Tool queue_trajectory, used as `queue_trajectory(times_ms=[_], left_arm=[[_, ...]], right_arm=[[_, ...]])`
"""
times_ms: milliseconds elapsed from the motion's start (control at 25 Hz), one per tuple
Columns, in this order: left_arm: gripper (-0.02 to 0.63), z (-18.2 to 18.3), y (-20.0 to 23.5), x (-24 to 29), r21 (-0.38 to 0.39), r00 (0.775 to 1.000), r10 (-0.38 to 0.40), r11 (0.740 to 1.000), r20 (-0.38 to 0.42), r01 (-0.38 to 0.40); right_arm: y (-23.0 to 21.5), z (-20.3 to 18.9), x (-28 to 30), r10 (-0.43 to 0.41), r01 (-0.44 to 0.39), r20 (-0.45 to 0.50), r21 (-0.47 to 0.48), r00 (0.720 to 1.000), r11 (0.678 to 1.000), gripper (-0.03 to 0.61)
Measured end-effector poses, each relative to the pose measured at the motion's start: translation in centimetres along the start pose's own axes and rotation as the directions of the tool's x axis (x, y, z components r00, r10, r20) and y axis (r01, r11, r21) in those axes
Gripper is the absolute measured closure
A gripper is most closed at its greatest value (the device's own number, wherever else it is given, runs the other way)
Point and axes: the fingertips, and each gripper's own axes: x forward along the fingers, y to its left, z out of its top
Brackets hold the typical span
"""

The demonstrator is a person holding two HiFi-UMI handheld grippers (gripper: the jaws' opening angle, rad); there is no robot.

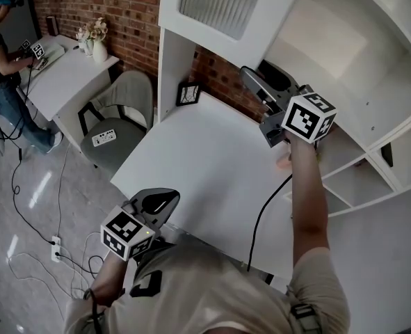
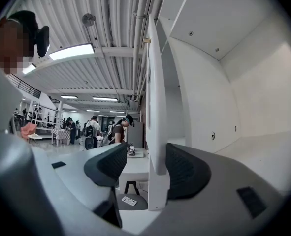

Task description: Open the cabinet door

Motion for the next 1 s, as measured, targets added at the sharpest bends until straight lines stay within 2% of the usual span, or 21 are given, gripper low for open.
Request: queue_trajectory(times_ms=[240, 360, 560, 760, 840, 1000], left_arm=[[0.597, -0.4, -0.2, -0.2, 0.009, 1.000, 0.003, 1.000, -0.002, -0.003], [0.597, -0.3, -0.6, -0.2, 0.005, 1.000, -0.006, 1.000, -0.001, 0.006], [0.597, -0.5, -0.6, -0.6, 0.001, 1.000, -0.003, 1.000, -0.003, 0.003], [0.597, -0.9, -0.3, -1.1, 0.002, 1.000, 0.009, 1.000, -0.007, -0.009], [0.597, -0.9, -0.1, -1.4, 0.004, 1.000, 0.011, 1.000, -0.006, -0.011], [0.597, -0.6, 0.2, -1.4, 0.021, 1.000, 0.006, 1.000, -0.002, -0.006]], right_arm=[[-0.4, 0.0, 0.2, -0.015, 0.015, 0.002, 0.014, 1.000, 1.000, 0.333], [-0.6, 0.1, 0.1, 0.009, -0.010, 0.023, 0.022, 1.000, 1.000, 0.334], [-0.7, 0.0, 0.0, 0.016, -0.015, 0.035, -0.024, 0.999, 1.000, 0.350], [-1.0, 0.4, -0.4, 0.071, -0.077, 0.094, 0.064, 0.993, 0.995, 0.404], [-1.2, 0.4, -0.2, 0.052, -0.056, 0.086, 0.049, 0.995, 0.997, 0.432], [-1.8, 0.4, 0.1, -0.042, 0.045, 0.056, -0.042, 0.998, 0.998, 0.461]])
